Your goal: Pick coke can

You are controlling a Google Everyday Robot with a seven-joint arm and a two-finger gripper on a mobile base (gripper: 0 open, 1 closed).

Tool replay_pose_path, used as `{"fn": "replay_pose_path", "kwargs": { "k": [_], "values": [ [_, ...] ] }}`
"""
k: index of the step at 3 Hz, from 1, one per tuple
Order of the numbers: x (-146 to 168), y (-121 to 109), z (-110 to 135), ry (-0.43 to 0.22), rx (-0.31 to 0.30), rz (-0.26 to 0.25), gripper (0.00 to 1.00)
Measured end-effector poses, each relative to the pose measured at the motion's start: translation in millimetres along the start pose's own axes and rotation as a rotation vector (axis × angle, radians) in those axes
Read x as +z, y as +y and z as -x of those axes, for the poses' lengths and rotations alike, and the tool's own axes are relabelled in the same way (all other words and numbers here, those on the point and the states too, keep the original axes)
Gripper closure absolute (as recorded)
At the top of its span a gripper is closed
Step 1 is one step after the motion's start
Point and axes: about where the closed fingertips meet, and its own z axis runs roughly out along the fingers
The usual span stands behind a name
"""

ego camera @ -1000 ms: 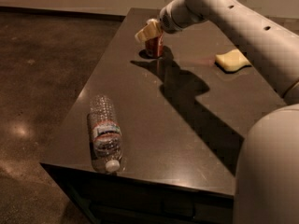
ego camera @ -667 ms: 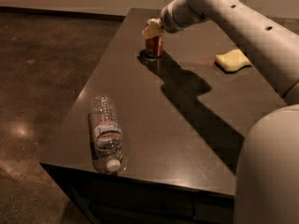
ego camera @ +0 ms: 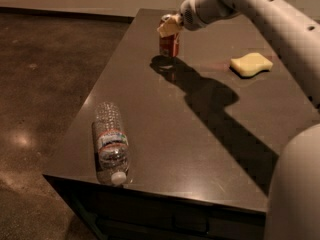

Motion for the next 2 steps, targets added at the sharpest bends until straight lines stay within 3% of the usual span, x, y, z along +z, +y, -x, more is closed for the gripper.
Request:
{"fn": "replay_pose_path", "kwargs": {
  "k": [1,2],
  "values": [
    [-38,10,11,-0.022,-0.081,0.082,1.0],
    [-74,21,22,-0.041,-0.164,0.156,1.0]
  ]
}}
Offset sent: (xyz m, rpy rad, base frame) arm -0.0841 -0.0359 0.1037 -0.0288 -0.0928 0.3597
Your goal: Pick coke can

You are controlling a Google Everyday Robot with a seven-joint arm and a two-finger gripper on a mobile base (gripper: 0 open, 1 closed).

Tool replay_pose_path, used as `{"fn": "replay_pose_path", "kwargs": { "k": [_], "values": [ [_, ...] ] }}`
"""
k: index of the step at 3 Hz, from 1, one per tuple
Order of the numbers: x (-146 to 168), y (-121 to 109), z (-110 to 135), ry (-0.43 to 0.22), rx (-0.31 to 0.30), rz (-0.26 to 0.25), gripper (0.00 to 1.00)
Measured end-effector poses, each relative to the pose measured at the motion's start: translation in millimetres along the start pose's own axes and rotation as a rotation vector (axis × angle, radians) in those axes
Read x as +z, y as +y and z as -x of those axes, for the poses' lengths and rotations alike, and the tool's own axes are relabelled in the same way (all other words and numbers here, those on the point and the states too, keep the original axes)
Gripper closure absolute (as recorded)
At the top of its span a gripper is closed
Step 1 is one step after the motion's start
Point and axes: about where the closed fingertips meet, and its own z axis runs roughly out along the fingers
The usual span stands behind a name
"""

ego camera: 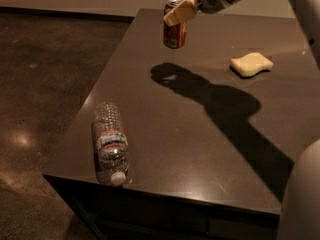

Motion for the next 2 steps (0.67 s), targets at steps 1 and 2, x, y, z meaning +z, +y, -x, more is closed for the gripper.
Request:
{"fn": "replay_pose_path", "kwargs": {
  "k": [1,2],
  "values": [
    [-23.5,14.4,11.5,-0.01,-0.073,0.069,1.0],
    [-25.5,17.7,11.3,-0.003,-0.081,0.083,1.0]
  ]
}}
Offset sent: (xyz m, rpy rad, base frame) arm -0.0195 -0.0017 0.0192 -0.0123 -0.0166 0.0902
